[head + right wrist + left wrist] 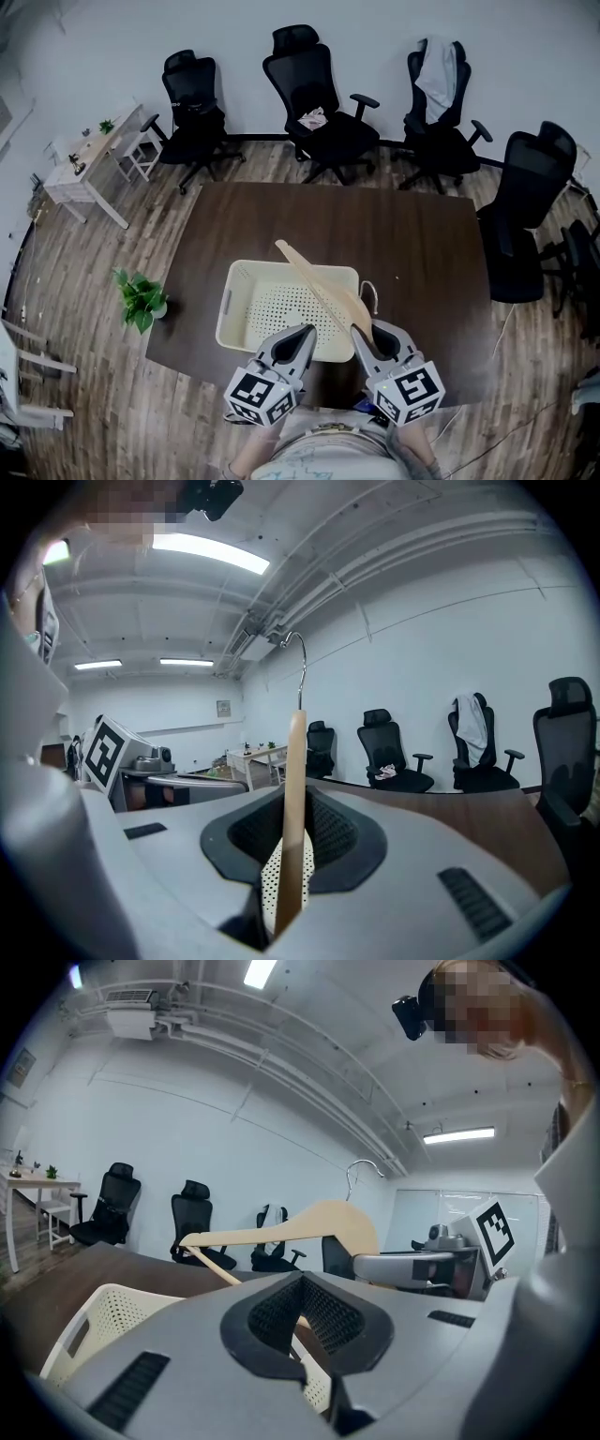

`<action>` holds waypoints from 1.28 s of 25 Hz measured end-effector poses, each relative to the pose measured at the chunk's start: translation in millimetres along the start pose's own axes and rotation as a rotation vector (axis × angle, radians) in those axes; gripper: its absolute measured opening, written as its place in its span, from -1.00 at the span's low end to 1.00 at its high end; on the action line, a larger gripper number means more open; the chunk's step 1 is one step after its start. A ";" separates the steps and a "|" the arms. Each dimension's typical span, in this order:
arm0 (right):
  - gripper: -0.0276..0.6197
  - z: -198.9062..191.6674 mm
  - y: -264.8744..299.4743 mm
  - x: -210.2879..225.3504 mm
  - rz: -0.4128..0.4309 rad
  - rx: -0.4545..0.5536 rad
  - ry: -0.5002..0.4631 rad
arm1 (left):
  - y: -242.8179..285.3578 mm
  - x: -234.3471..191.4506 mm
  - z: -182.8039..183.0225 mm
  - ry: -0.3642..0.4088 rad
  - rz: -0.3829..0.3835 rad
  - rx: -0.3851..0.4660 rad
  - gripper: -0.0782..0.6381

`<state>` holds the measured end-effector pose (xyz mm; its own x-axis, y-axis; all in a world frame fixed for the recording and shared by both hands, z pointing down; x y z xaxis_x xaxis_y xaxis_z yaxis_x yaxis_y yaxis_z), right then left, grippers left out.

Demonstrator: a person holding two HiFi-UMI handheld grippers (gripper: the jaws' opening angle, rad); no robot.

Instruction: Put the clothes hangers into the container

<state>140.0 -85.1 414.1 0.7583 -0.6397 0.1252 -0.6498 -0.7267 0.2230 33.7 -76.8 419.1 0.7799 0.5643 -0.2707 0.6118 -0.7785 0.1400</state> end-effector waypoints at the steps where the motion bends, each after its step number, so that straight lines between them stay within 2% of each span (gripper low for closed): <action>1: -0.73 0.0 0.8 -0.9 -0.006 0.001 0.002 | 1.1 -1.6 0.4 0.003 -0.009 -0.003 -0.75; 14: -0.73 -4.9 29.9 -24.7 -0.054 -0.016 0.013 | 2.6 -29.6 3.2 0.028 -0.117 -0.049 -0.75; 22: -0.73 -6.9 49.0 -41.2 -0.088 -0.036 0.030 | -7.6 -58.7 6.1 0.017 -0.131 -0.061 -0.75; 32: -0.73 -12.3 66.1 -52.6 -0.092 -0.070 0.028 | -14.9 -74.4 8.6 0.016 -0.151 -0.069 -0.75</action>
<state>57.8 -96.5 434.2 0.8162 -0.5633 0.1283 -0.5732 -0.7618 0.3018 -34.7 -109.5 428.9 0.6804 0.6779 -0.2786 0.7292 -0.6643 0.1643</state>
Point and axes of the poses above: the fingertips, and each gripper's own axes: y forward along the fingers, x to its right, z out of its top, the point moved 2 cm from there along -y, backward along the fingers, and after that the axes turned 2 degrees about -z, right-handed, at the moved point
